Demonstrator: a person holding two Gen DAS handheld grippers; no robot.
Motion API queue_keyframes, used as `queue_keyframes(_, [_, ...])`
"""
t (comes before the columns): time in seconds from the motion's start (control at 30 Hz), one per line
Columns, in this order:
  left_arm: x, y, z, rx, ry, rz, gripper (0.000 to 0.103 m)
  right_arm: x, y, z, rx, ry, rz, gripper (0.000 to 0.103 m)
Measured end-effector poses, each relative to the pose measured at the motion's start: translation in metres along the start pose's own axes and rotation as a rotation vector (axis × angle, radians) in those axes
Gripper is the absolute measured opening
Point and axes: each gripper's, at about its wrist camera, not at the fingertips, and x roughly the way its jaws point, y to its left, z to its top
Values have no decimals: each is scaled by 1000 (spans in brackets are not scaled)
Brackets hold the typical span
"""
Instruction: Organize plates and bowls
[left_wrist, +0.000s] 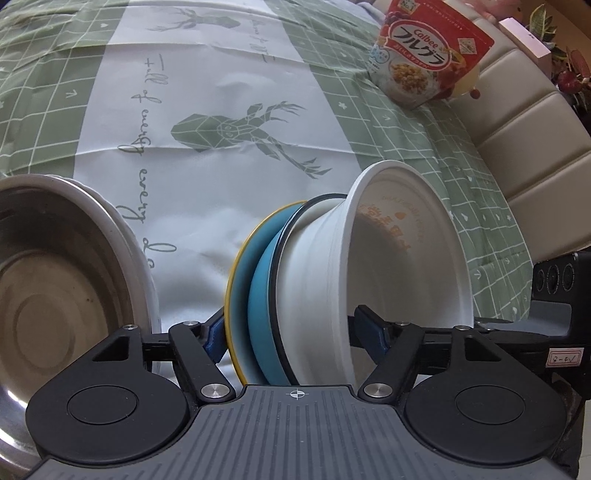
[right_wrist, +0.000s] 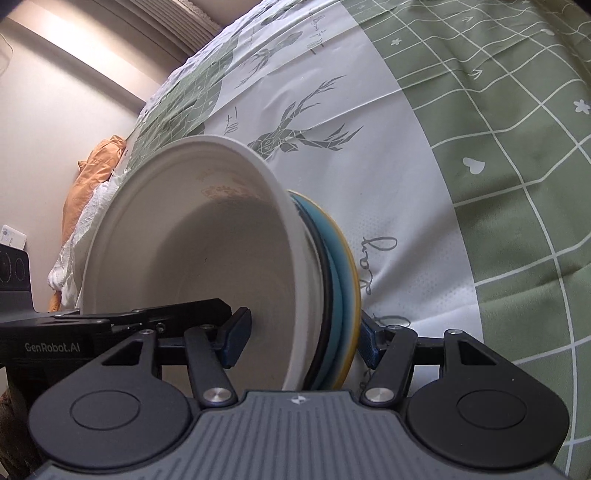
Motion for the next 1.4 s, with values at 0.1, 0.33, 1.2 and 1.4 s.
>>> queue_keyframes(0.1, [-6,5,-6,-34,2,-31,71,0,6,-6,-10,7,-18,66])
queue_keyframes(0.33, [-16,9,-19,-75,-14,-46,71,-4,16,-12,-17,20,-44,66])
queue_keyframes(1.2, [-27,-7,-20,16,113,53,70,-4,-4,-23,54,68,60,65])
queue_keyframes(1.4, [-22,-11,-16,24,141,83,72,-5,-10,-25,80,59,92,65])
